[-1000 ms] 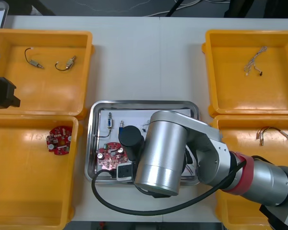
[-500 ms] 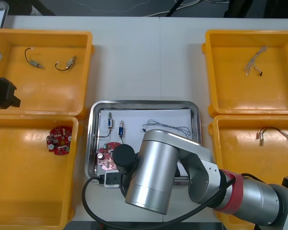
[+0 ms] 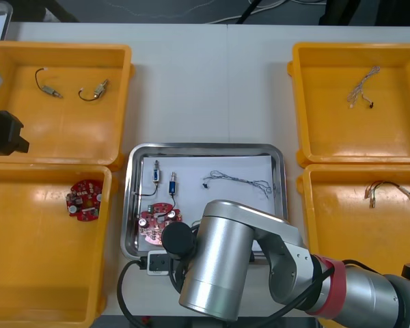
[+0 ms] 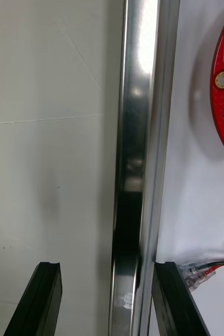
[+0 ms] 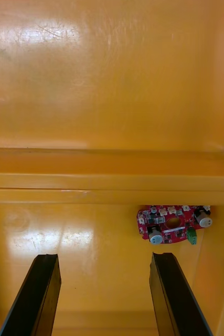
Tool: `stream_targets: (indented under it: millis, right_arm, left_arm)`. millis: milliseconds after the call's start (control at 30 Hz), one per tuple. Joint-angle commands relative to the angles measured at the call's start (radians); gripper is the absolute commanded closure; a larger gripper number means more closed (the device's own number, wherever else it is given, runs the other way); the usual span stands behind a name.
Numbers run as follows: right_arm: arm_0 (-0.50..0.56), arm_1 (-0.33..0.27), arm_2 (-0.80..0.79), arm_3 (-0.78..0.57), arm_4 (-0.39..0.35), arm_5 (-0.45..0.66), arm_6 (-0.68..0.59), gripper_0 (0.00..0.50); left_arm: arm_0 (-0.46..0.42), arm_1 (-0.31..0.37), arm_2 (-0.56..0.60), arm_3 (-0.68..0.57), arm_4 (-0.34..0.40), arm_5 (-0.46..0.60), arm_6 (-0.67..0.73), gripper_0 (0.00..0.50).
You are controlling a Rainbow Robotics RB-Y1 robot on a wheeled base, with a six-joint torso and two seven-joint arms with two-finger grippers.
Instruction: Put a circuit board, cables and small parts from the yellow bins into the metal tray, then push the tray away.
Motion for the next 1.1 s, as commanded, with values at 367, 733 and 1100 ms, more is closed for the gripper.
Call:
stream_targets:
  millis: [367,733,1100]
  right_arm:
    - [0.048,-0.006,0.031,-0.012,0.042,-0.059,0.044,0.000]
    - [0.047,-0.026,0.031,-0.011,0.046,-0.077,0.049,0.449]
    - [-0.033,-0.072,0.044,-0.011,0.003,-0.082,0.041,0.499]
  left_arm:
    - [0.015,0.039,0.030,-0.010,-0.011,-0.012,-0.066,0.000]
    - [0.015,0.039,0.030,-0.010,-0.011,-0.012,-0.066,0.000]
    - [0.015,0.039,0.030,-0.010,-0.011,-0.012,-0.066,0.000]
